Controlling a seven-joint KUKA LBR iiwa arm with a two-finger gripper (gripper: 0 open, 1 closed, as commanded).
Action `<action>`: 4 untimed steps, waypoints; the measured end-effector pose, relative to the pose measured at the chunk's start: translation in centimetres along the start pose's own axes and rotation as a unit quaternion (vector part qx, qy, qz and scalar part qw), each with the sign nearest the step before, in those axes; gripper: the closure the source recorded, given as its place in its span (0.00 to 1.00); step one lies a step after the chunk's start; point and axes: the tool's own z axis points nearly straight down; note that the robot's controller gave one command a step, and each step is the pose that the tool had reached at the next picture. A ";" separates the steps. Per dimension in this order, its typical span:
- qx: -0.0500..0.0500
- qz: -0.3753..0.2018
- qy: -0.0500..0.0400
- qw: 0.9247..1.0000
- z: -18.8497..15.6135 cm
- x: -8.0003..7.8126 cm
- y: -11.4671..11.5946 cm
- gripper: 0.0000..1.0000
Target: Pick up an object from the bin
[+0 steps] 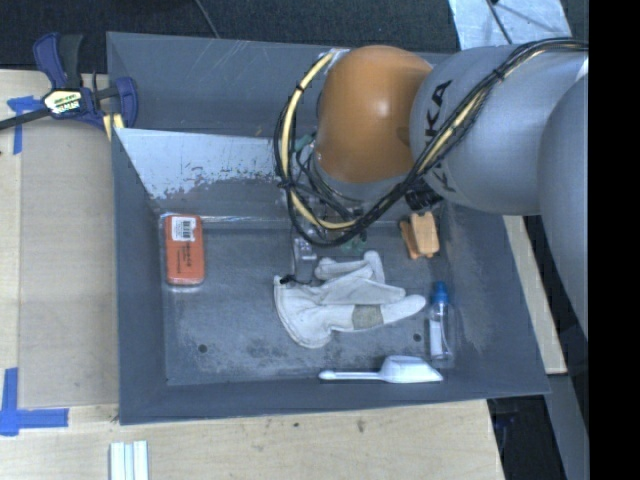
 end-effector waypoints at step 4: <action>-0.001 -0.004 -0.005 1.000 9.5 2.5 -8.6 1.00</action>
Offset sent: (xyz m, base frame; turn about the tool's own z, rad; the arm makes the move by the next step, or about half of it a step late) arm -0.0125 -0.0546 -0.0763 -0.0964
